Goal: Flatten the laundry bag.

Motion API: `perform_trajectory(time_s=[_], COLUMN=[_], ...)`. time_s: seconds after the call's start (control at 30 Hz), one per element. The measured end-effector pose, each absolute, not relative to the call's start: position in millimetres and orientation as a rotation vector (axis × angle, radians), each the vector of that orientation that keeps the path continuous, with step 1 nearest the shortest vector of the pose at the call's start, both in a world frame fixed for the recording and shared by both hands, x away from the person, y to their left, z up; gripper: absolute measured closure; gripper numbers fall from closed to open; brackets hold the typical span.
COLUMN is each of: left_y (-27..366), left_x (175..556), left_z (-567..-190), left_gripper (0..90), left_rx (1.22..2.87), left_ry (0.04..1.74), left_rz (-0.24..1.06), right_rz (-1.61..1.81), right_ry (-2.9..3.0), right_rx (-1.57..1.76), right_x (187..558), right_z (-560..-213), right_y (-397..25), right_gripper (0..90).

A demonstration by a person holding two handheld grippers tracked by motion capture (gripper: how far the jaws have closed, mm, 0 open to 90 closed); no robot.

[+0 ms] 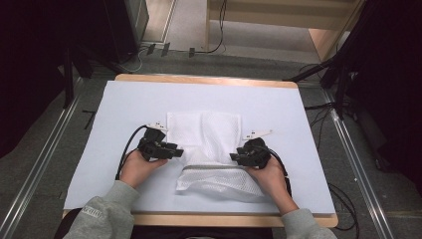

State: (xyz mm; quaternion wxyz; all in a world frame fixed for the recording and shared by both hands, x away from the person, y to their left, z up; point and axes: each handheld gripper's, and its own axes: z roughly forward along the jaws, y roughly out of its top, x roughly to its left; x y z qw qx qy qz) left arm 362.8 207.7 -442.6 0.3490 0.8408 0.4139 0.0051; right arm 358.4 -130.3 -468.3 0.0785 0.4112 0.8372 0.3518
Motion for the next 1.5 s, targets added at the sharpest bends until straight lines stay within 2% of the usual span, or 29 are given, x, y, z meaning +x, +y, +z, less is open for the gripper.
perform_trajectory(time_s=[0.13,0.2,0.3,0.73,1.17,1.4,1.5], left_y=[205,205,204,225,250,255,256], left_x=[367,370,370,379,425,432,429], left_z=[-449,-451,-450,-437,-432,-439,-435], left_gripper=[83.5,89.8,90.0,90.0,90.0,90.0,83.2], left_rx=[2.191,2.185,2.173,2.110,2.023,1.984,1.977], left_ry=[1.065,1.060,1.059,1.087,1.164,1.190,1.183], left_rz=[-0.009,-0.033,-0.034,0.001,0.078,0.031,0.014], right_rz=[1.026,1.020,1.017,1.048,1.059,1.051,1.065], right_ry=[2.502,2.507,2.524,2.463,2.327,2.318,2.337], right_rx=[1.218,1.219,1.226,1.256,1.267,1.311,1.294], right_x=[360,361,361,375,418,437,435], right_z=[-468,-468,-467,-455,-442,-454,-453], right_y=[-132,-133,-132,-149,-153,-147,-145], right_gripper=[77.5,83.4,89.9,90.0,90.0,90.0,82.1])
